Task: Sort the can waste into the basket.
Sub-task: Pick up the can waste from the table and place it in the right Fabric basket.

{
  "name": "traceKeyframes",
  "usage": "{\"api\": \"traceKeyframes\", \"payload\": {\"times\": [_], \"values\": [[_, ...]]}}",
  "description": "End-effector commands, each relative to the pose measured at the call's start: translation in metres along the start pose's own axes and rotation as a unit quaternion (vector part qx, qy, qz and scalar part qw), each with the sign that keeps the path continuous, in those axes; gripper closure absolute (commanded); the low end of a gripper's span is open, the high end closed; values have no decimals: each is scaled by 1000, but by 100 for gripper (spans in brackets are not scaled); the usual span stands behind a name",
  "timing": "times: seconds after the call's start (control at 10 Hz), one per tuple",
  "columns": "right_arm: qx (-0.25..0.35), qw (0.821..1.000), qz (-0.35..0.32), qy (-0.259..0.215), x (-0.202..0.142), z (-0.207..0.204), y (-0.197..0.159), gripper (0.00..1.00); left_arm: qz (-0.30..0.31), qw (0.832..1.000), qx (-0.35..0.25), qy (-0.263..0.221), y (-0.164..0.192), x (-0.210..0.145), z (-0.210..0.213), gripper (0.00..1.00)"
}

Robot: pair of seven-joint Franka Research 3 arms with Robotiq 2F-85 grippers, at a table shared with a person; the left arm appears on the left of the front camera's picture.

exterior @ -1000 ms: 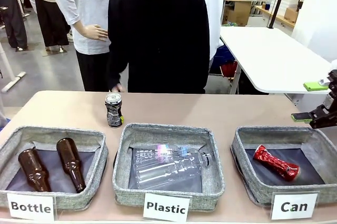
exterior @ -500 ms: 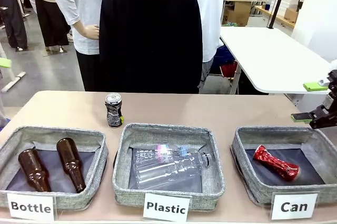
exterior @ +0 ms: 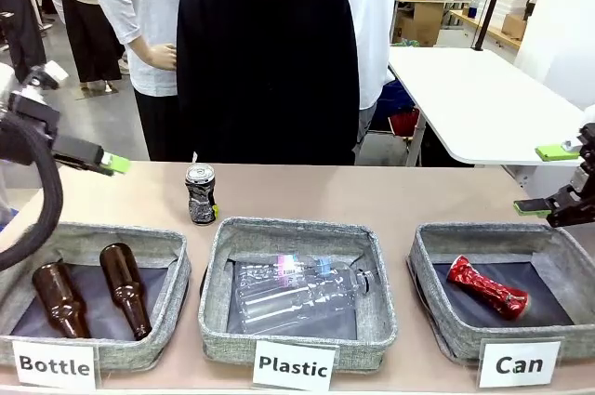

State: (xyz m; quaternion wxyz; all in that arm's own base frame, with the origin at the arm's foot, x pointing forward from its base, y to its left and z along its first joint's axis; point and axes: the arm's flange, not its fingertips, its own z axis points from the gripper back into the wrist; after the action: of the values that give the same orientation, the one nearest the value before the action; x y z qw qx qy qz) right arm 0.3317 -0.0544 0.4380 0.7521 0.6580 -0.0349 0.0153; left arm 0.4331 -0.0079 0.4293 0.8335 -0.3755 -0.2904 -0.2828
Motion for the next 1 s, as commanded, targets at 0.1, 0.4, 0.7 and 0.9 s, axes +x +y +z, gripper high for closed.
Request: {"api": "traceKeyframes", "payload": {"times": [0.1,0.4,0.7,0.9], "values": [[0,1000,15,4,-1,3,1,0,0,1000,0,0,0,0,0,0],[0,1000,15,4,-1,3,1,0,0,1000,0,0,0,0,0,0],[0,1000,15,4,-1,3,1,0,-24,998,5,52,33,15,-9,0],[0,1000,15,4,-1,3,1,0,-135,987,-31,82,52,28,-27,0]]}}
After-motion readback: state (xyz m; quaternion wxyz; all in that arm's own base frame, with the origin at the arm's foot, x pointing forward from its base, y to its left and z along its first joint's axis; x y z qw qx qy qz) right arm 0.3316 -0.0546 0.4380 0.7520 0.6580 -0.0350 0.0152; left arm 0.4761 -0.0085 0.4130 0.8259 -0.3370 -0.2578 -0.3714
